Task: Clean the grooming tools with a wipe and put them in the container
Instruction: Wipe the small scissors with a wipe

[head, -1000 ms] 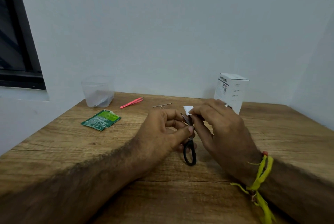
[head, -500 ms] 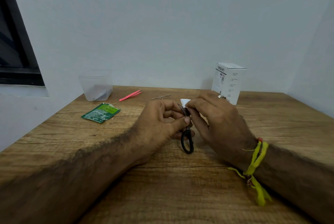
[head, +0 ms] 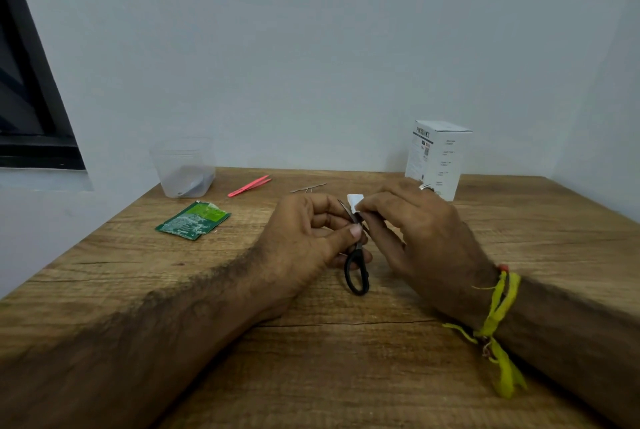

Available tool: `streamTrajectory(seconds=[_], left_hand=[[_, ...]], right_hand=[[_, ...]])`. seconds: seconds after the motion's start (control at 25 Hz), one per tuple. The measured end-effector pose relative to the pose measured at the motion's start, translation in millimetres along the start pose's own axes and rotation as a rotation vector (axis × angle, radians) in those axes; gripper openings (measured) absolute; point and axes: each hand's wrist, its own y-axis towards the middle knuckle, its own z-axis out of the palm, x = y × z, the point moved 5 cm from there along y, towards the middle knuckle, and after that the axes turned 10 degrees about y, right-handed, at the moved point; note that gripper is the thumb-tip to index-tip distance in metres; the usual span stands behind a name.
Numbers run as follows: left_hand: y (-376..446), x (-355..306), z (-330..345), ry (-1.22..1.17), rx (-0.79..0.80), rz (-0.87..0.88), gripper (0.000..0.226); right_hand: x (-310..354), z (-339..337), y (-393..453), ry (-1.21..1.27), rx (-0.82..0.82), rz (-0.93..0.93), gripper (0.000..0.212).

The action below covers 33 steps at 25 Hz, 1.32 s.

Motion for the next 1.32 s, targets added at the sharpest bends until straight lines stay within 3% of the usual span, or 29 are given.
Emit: streamTrajectory(seconds=[0.44,0.88,1.04,1.16,1.32], left_hand=[[3,3,-2,-0.003,-0.002,0.001,0.009],[4,4,-1,0.004,0.025,-0.012,0.012],[4,5,0,-0.002,0.038,-0.010,0.013],[4,7,-1,-0.010,0.037,-0.018,0.014],[5,5,-1,-0.032,0.033,0.024,0.024]], right_hand=[[2,-1,0,0.041,0.037,0.035,0.008],[-19,-7,2,0.451,-0.027,0.284,0.009],[-24,-11,0,0.568,-0.170,0.363,0.024],[-19,-17,1,0.387,-0.274,0.274,0.023],[-4,-9,6,0.192,-0.206,0.049,0.009]])
